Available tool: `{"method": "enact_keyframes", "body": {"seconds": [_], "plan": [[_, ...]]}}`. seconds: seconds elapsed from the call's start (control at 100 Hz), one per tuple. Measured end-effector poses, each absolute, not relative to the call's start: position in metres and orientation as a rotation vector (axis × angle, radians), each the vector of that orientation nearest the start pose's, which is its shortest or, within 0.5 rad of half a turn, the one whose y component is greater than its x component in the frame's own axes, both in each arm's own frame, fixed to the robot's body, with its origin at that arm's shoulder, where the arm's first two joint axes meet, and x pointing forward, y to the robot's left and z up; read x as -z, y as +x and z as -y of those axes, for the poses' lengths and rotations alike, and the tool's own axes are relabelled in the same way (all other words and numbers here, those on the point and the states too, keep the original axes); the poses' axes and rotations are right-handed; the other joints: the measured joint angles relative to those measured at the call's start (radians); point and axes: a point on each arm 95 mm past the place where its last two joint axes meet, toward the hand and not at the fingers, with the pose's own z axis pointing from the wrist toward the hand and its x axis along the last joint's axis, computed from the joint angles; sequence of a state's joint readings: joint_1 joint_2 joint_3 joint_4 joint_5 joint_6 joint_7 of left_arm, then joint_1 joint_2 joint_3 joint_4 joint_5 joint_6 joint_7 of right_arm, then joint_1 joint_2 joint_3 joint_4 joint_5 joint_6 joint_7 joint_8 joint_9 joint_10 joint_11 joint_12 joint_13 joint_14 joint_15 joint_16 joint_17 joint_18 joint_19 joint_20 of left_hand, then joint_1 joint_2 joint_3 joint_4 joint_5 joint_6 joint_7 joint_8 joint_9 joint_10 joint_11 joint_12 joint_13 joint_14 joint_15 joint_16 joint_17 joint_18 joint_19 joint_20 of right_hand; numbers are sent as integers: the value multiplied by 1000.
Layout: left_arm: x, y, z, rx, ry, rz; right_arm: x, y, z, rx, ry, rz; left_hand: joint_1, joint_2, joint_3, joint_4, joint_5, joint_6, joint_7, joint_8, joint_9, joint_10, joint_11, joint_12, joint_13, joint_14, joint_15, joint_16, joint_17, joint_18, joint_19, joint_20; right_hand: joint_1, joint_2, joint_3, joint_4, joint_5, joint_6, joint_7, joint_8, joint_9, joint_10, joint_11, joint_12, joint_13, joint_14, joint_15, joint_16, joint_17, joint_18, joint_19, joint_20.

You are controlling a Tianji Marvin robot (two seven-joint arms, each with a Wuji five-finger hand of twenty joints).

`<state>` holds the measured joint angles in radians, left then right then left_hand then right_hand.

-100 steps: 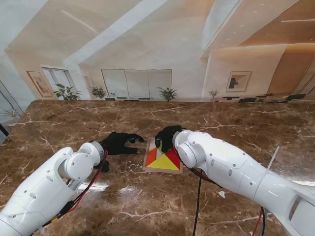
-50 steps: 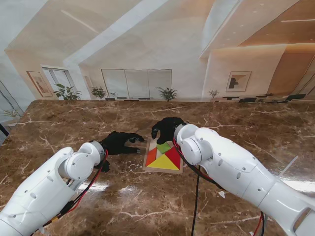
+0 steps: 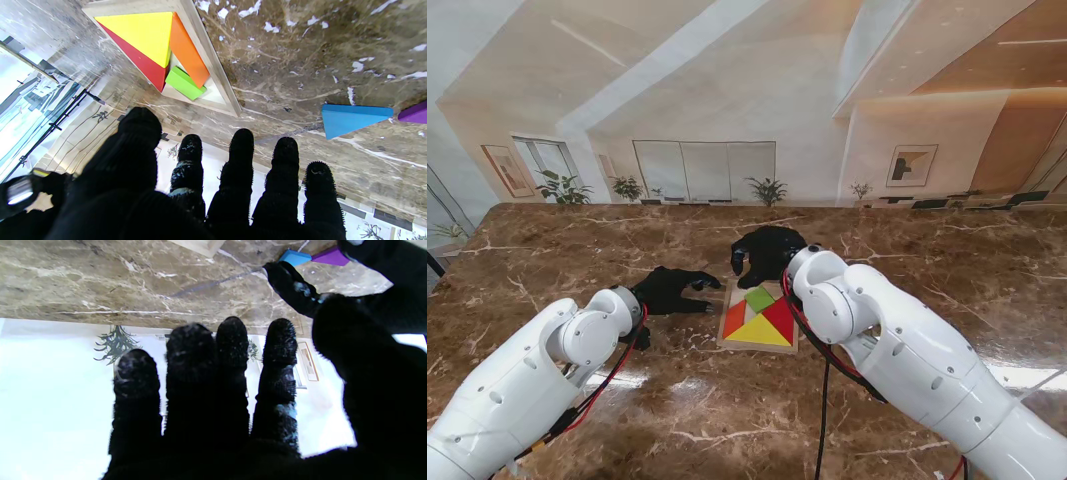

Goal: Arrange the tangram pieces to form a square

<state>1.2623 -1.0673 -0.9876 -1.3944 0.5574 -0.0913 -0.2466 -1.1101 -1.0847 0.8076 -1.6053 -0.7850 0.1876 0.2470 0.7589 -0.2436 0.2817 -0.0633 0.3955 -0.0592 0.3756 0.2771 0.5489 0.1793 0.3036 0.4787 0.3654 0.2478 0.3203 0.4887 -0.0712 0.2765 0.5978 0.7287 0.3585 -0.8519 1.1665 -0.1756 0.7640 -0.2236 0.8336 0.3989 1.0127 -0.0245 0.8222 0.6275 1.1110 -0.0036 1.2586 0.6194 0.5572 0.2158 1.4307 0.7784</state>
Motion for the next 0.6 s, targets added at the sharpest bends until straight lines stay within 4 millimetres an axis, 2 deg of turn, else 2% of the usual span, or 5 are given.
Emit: {"method": "enact_keyframes", "body": {"seconds": [0.16,0.36,0.43,0.6], "plan": [[329,454,33,1616,-1530,-1767,225,445,-104,-1568,1160,-1704,0,0,0,0,0,0,0,0,0,0,0,0,0,0,0,0,0,0,0,0,1,-31,0,-62,0,0,71,-2,-37,-3,-2,-10,-20,0,-43,-11,-13,3,-32,-8],[327,454,32,1601,-1526,-1781,216,423,-101,-1619,1191,-1665,0,0,0,0,12,1,0,0,0,0,0,0,0,0,0,0,0,0,0,0,1,-31,0,-62,0,-3,84,-14,-84,-3,-46,-52,-75,6,-125,-36,-53,9,-82,-16],[325,455,30,1592,-1523,-1785,214,417,-101,-1636,1208,-1650,0,0,0,0,13,1,0,0,0,0,0,0,0,0,0,0,0,0,0,0,1,-31,0,-25,0,-3,70,-6,-105,-3,-62,-68,-86,11,-146,-38,-64,14,-97,-21],[320,456,26,1573,-1516,-1782,213,404,-96,-1679,1224,-1627,0,0,0,0,37,13,0,0,0,0,0,0,0,0,0,0,0,0,0,-1,1,-41,0,-15,0,-12,25,10,-126,-3,-78,-83,-124,21,-184,-45,-88,17,-127,-28]]}}
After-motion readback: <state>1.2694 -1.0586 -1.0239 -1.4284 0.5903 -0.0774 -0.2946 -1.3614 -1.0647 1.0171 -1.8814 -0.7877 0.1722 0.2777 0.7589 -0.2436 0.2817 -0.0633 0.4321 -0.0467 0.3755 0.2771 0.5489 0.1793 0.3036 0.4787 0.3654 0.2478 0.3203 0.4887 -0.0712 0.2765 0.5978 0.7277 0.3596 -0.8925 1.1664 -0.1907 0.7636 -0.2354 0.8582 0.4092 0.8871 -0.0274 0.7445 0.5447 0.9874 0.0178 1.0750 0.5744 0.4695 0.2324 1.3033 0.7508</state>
